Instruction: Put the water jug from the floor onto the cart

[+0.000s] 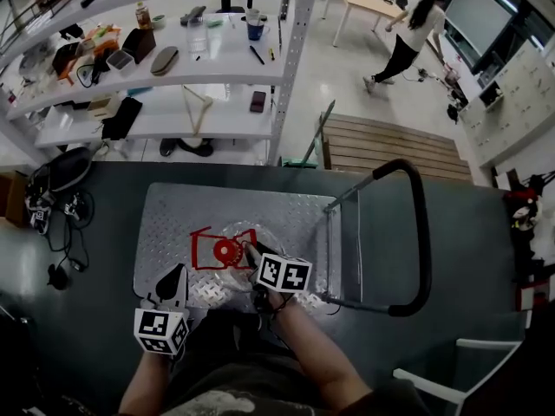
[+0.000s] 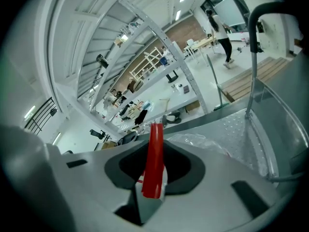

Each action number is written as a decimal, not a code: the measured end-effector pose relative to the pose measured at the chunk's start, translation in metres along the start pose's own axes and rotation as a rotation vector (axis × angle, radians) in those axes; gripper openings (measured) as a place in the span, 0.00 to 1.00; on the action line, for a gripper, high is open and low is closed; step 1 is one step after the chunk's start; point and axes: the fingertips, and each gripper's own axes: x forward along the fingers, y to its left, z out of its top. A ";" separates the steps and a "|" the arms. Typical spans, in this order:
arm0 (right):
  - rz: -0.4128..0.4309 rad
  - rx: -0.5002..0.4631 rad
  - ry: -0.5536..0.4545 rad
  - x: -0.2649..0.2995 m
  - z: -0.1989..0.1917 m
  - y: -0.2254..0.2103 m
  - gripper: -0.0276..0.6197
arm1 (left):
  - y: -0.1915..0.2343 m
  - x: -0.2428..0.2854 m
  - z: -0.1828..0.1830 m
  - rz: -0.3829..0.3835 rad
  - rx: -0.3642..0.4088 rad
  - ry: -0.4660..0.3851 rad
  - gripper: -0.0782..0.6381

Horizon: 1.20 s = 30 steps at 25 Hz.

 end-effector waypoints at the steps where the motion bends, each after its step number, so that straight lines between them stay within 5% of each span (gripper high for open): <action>1: 0.005 0.006 0.004 0.003 -0.001 0.001 0.15 | 0.001 0.001 0.001 -0.002 -0.001 0.001 0.12; 14: 0.038 0.152 -0.001 0.035 -0.005 -0.015 0.16 | 0.022 0.026 -0.009 -0.045 -0.037 0.045 0.12; 30: -0.050 0.113 -0.027 0.002 -0.007 -0.068 0.16 | 0.012 0.031 -0.021 -0.088 -0.048 0.064 0.12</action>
